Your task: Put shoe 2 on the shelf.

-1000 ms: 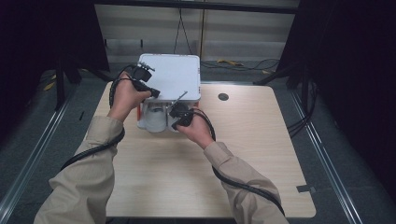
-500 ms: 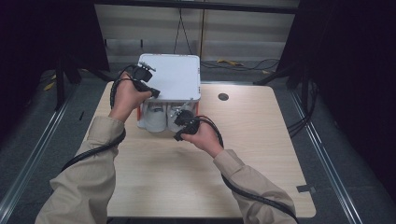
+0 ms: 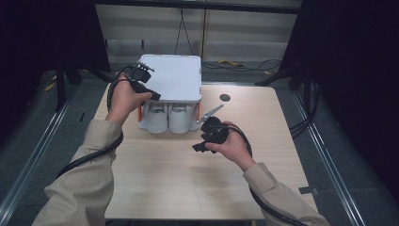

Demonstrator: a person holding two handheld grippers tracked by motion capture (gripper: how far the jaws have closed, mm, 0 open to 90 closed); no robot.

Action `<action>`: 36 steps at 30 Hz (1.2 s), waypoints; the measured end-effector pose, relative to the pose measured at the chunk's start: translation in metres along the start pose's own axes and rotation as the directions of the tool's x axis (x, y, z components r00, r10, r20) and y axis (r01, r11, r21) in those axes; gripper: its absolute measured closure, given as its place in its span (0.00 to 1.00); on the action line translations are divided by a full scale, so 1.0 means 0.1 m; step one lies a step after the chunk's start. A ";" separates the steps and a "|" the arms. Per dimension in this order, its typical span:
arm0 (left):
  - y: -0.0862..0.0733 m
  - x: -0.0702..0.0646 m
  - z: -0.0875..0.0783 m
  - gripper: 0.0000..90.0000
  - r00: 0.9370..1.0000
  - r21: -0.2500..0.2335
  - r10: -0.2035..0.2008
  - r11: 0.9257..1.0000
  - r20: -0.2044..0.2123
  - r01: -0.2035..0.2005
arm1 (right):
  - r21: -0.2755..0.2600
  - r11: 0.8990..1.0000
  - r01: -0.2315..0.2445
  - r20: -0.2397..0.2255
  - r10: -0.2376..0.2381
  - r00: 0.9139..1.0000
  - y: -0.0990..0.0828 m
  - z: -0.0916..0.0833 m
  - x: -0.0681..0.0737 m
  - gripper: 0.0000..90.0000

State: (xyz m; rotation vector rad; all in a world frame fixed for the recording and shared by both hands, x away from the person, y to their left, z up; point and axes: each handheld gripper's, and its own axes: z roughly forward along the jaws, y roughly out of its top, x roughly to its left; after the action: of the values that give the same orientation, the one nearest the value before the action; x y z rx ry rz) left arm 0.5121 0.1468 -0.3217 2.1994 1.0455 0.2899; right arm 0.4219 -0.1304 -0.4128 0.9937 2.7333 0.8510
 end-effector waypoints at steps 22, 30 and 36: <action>-1.40 -0.09 -0.11 0.28 0.997 0.029 -0.013 1.000 0.083 0.011 | -0.031 0.989 -0.144 0.055 0.146 0.988 -1.08 -0.56 -0.37 0.24; -1.75 -0.12 -0.04 0.26 0.994 0.030 -0.029 0.999 0.105 0.026 | -0.056 0.974 -0.219 0.122 0.225 0.967 -1.54 -0.66 -0.46 0.23; -1.84 -0.10 -0.01 0.25 0.993 0.013 -0.044 0.999 0.109 0.043 | -0.032 0.971 -0.238 0.157 0.240 0.958 -1.79 -0.64 -0.42 0.23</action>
State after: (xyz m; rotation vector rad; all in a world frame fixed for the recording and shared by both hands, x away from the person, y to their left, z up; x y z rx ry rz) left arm 0.3939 0.2225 -0.4415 2.1729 1.0353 0.1433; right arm 0.3368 -0.2990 -0.4597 1.3487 2.5049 0.7813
